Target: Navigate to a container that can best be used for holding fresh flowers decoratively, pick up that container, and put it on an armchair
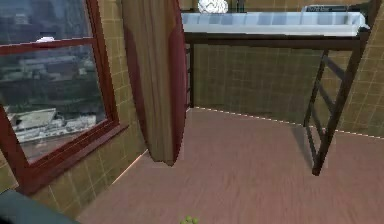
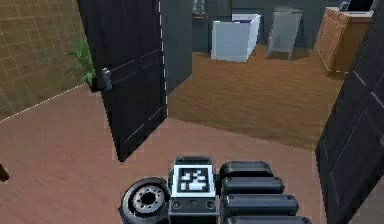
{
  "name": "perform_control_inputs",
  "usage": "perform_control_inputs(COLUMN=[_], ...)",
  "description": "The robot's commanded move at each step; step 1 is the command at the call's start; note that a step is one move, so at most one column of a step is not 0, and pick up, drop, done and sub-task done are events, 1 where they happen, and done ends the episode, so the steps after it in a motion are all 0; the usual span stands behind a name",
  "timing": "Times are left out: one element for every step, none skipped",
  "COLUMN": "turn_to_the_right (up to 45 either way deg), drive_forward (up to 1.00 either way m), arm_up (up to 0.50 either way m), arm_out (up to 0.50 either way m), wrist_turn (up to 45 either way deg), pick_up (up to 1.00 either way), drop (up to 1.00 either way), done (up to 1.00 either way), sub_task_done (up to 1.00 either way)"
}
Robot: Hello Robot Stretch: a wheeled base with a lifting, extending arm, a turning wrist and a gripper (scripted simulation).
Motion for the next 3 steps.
perform_control_inputs(turn_to_the_right=[45.0, 3.0, -45.0], drive_forward=[0.00, 0.00, 0.00], arm_up=[0.00, 0.00, 0.00], arm_out=[0.00, 0.00, 0.00], wrist_turn=[0.0, 0.0, 0.0], pick_up=[0.00, 0.00, 0.00], drop=[0.00, 0.00, 0.00], done=[0.00, 0.00, 0.00], sub_task_done=[0.00, 0.00, 0.00])
